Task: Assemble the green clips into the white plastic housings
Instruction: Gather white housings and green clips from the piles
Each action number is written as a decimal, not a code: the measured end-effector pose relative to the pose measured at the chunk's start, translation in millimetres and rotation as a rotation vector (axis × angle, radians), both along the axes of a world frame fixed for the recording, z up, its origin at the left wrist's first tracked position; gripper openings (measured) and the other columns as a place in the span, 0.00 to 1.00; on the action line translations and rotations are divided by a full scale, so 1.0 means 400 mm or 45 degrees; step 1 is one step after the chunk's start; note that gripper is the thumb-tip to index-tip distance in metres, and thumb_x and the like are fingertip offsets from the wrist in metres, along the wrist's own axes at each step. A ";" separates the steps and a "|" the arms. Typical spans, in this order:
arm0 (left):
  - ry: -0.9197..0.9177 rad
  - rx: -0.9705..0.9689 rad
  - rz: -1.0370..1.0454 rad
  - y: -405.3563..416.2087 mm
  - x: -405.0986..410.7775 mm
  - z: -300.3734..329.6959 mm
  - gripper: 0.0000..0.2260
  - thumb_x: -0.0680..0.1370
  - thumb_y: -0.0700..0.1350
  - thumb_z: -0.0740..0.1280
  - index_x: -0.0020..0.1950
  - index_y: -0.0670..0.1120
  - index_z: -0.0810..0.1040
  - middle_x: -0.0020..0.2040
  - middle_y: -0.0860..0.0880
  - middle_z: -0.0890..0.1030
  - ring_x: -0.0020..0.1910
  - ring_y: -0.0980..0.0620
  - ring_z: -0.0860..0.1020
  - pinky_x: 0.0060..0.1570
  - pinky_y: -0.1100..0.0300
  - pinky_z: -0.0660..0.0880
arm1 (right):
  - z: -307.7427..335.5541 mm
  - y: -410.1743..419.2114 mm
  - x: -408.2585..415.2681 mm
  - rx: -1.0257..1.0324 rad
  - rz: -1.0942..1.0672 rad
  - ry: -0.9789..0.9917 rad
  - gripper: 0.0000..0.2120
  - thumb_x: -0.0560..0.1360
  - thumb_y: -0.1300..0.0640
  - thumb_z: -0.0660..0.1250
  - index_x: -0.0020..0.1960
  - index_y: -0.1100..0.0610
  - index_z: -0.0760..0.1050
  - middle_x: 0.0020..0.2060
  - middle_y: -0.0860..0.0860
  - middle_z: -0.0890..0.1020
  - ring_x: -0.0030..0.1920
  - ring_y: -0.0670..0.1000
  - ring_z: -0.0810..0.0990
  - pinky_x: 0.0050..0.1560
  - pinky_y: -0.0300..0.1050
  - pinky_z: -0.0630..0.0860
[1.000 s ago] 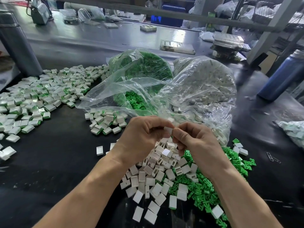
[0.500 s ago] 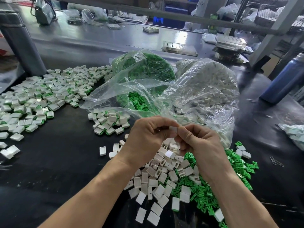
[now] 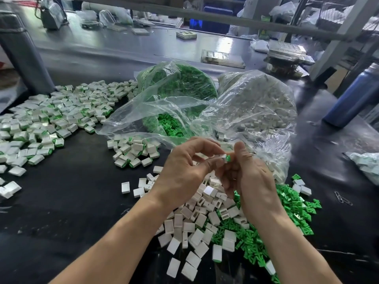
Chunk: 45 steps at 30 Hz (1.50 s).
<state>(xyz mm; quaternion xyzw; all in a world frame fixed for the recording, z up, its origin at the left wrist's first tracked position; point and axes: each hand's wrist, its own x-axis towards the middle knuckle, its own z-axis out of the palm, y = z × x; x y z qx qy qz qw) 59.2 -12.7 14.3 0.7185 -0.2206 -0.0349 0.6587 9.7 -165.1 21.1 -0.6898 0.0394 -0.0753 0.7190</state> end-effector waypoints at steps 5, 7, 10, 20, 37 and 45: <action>0.080 -0.101 -0.083 -0.025 -0.019 0.003 0.04 0.77 0.39 0.75 0.50 0.46 0.85 0.60 0.52 0.83 0.50 0.45 0.84 0.56 0.43 0.82 | -0.013 0.026 0.013 0.126 -0.070 0.174 0.28 0.80 0.33 0.57 0.38 0.51 0.83 0.28 0.52 0.76 0.26 0.51 0.71 0.24 0.44 0.66; 0.102 -0.161 -0.099 -0.030 -0.023 0.004 0.04 0.77 0.37 0.75 0.50 0.43 0.84 0.59 0.49 0.83 0.46 0.43 0.85 0.51 0.42 0.83 | -0.011 0.031 0.020 0.167 -0.090 0.154 0.24 0.80 0.36 0.57 0.38 0.48 0.83 0.26 0.50 0.74 0.25 0.49 0.70 0.23 0.42 0.65; 0.121 -0.227 -0.113 -0.034 -0.026 0.008 0.05 0.77 0.35 0.74 0.52 0.39 0.83 0.59 0.48 0.84 0.44 0.41 0.85 0.47 0.45 0.84 | -0.012 0.033 0.025 0.223 -0.073 0.087 0.24 0.85 0.43 0.55 0.38 0.47 0.83 0.25 0.48 0.70 0.25 0.48 0.67 0.21 0.41 0.63; 0.151 -0.291 -0.151 -0.037 -0.033 0.017 0.05 0.77 0.35 0.73 0.52 0.40 0.83 0.56 0.48 0.85 0.45 0.47 0.85 0.44 0.54 0.84 | -0.007 0.058 0.030 0.245 -0.145 -0.035 0.22 0.80 0.46 0.55 0.42 0.48 0.86 0.24 0.45 0.71 0.24 0.45 0.66 0.21 0.38 0.62; 0.085 -0.200 -0.091 -0.040 -0.037 0.015 0.04 0.78 0.37 0.73 0.53 0.41 0.84 0.56 0.52 0.86 0.50 0.50 0.86 0.45 0.56 0.85 | -0.021 0.077 0.035 0.431 -0.262 -0.114 0.20 0.83 0.51 0.56 0.48 0.58 0.83 0.30 0.50 0.82 0.28 0.45 0.80 0.25 0.37 0.74; 0.073 -0.190 -0.075 -0.041 -0.037 0.016 0.04 0.79 0.37 0.73 0.52 0.42 0.84 0.55 0.52 0.86 0.48 0.49 0.86 0.42 0.57 0.84 | -0.014 0.082 0.033 0.409 -0.272 -0.145 0.21 0.83 0.49 0.56 0.44 0.56 0.83 0.29 0.50 0.82 0.28 0.44 0.81 0.25 0.37 0.75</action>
